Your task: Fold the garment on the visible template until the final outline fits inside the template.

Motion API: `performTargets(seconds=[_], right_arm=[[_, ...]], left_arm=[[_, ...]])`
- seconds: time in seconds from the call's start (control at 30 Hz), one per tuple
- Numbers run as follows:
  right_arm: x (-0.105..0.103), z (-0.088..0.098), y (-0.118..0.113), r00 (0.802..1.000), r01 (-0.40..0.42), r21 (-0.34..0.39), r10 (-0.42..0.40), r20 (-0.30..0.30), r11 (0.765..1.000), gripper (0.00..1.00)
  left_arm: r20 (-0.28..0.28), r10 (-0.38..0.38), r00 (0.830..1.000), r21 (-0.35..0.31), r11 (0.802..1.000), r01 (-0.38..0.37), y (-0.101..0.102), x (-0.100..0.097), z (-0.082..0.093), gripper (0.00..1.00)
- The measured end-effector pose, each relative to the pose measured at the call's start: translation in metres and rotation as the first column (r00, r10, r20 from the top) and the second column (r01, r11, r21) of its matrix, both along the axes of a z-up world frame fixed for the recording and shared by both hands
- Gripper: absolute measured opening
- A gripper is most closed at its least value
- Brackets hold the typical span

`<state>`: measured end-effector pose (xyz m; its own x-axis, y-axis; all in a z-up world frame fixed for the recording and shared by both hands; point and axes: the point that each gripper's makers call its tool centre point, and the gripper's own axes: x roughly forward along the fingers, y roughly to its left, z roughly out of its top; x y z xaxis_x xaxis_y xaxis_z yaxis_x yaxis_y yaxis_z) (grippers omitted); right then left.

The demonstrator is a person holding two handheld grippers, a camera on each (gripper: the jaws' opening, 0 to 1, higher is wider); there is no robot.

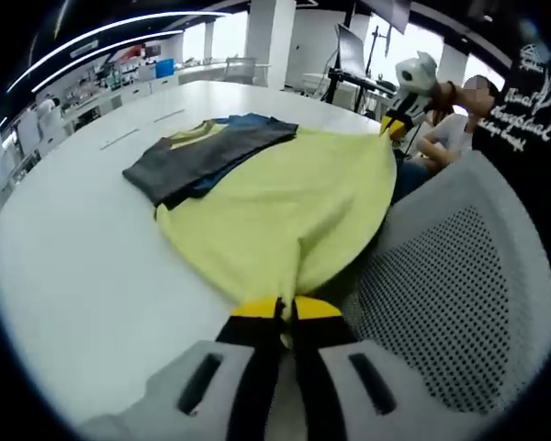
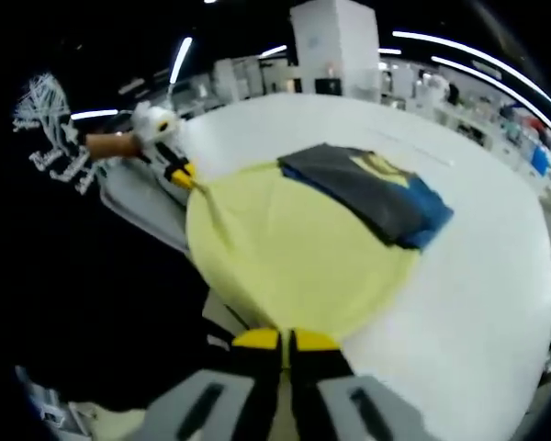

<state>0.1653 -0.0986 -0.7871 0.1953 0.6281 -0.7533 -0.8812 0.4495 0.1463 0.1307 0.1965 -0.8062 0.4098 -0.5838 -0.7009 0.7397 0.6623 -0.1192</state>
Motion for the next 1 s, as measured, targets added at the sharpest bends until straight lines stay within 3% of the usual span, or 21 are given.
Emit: performTargets(seconds=[0.3,0.67,1.0], right_arm=[[-0.012,0.011,0.002,1.000,-0.025,0.010,0.025,-0.015,1.000,0.00],[-0.008,0.030,0.005,0.999,-0.047,0.021,0.046,0.027,0.999,0.00],[-0.018,0.029,0.002,0.998,-0.067,0.000,0.067,0.012,0.998,0.00]], left_arm=[[-0.021,-0.030,0.999,0.002,1.000,0.030,0.003,-0.016,0.004,0.01],[0.017,-0.061,0.998,0.009,0.998,0.060,0.005,-0.008,0.028,0.01],[0.002,-0.070,0.998,0.009,0.997,0.070,0.006,-0.022,0.029,0.01]])
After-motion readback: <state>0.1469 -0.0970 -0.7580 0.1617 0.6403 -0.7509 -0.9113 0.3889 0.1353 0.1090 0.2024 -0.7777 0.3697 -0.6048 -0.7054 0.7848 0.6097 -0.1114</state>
